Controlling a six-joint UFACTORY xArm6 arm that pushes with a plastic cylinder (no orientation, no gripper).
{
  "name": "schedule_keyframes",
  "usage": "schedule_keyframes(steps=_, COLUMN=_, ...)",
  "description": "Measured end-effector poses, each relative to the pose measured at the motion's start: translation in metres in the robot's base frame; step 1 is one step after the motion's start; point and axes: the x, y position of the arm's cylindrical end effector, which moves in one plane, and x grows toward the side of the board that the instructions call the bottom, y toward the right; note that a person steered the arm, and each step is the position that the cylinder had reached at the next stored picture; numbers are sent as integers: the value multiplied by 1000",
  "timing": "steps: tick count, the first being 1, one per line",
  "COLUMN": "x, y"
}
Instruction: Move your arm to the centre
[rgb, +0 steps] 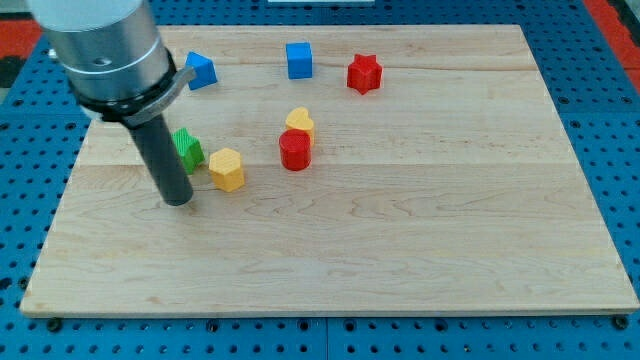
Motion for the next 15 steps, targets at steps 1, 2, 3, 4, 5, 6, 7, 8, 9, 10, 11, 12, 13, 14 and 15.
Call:
schedule_keyframes(steps=1, x=-3, y=27)
schedule_keyframes(steps=2, x=-5, y=44)
schedule_keyframes(steps=3, x=-5, y=72)
schedule_keyframes(steps=4, x=-6, y=97)
schedule_keyframes(steps=5, x=22, y=168)
schedule_keyframes(steps=6, x=22, y=235)
schedule_keyframes(steps=7, x=22, y=328)
schedule_keyframes(steps=8, x=19, y=444)
schedule_keyframes(steps=9, x=17, y=479)
schedule_keyframes(steps=10, x=17, y=488)
schedule_keyframes(steps=11, x=16, y=494)
schedule_keyframes(steps=12, x=15, y=494)
schedule_keyframes(steps=13, x=14, y=494)
schedule_keyframes(steps=14, x=14, y=494)
schedule_keyframes(steps=15, x=14, y=494)
